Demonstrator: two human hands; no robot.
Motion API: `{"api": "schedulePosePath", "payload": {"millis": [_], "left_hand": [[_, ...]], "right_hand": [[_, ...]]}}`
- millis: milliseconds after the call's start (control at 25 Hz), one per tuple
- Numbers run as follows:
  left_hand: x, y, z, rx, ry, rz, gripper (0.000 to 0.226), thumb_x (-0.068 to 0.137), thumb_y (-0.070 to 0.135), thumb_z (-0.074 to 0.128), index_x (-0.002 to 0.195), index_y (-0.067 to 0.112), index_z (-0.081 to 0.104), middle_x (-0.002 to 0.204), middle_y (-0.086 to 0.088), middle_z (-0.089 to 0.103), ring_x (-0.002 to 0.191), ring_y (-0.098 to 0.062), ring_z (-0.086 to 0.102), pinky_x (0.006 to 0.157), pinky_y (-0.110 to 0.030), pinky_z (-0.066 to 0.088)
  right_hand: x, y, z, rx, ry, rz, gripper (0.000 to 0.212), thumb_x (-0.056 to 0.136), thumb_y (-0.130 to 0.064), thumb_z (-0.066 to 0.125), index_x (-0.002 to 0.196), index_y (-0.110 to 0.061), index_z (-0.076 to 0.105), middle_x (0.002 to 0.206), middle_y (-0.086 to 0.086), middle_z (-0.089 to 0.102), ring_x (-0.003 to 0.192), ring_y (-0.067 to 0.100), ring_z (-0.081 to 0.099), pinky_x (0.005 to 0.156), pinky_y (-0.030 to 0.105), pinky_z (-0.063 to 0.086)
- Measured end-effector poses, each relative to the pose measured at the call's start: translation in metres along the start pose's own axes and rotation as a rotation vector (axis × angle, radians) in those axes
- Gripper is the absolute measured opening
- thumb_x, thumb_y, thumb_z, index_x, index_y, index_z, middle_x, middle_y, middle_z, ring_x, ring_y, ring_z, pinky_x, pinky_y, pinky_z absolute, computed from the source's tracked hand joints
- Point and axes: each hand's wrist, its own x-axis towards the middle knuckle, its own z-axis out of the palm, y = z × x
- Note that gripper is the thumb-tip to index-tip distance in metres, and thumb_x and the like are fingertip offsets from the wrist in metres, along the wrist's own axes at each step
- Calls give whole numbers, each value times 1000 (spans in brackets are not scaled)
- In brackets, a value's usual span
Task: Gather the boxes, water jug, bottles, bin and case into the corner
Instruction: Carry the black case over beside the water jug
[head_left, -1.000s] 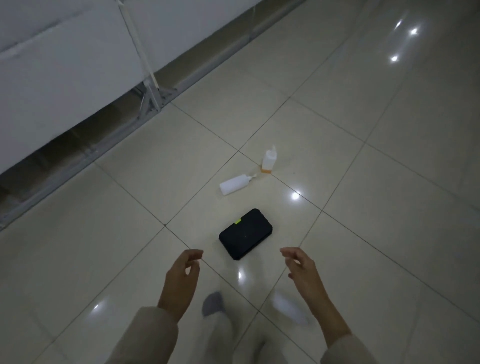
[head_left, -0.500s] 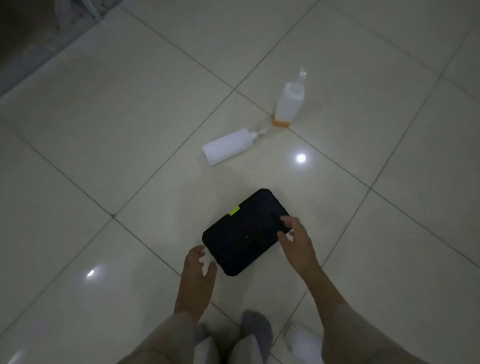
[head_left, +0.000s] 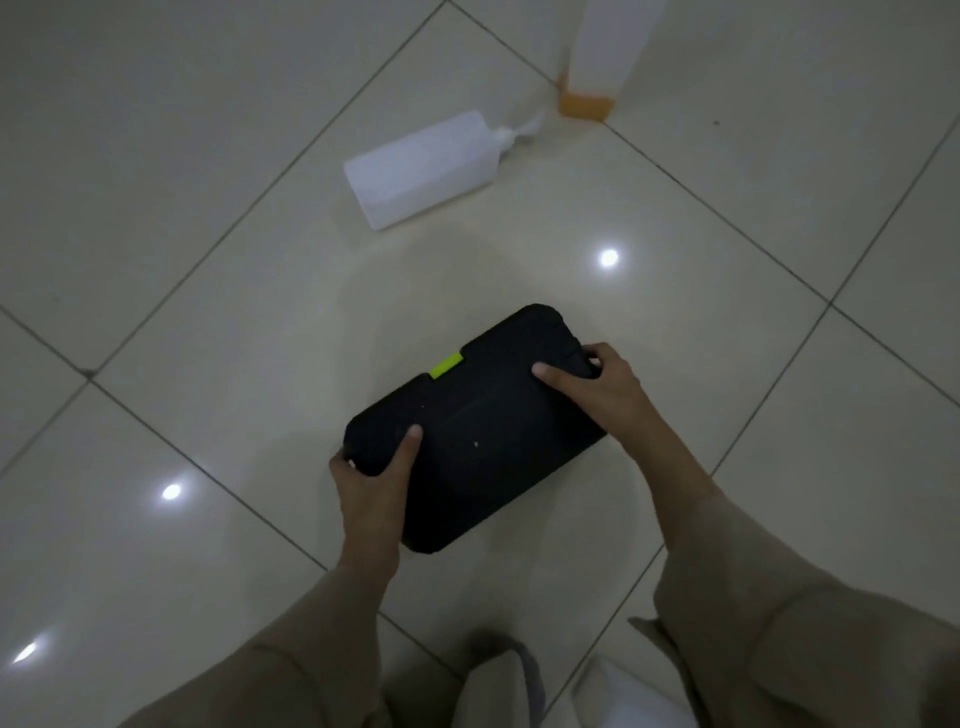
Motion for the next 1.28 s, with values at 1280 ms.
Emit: {"api": "schedulePosePath", "payload": {"millis": [1280], "left_hand": [[-775, 137, -130, 861, -1332, 756, 66, 71, 32, 73, 129, 31, 40, 126, 3, 51, 94, 0, 57, 59, -12, 50]], "right_hand": [[-926, -1, -165, 1287, 1252, 169, 66, 65, -55, 65, 116, -18, 46, 109, 5, 62, 93, 16, 64, 67, 30, 52]]}}
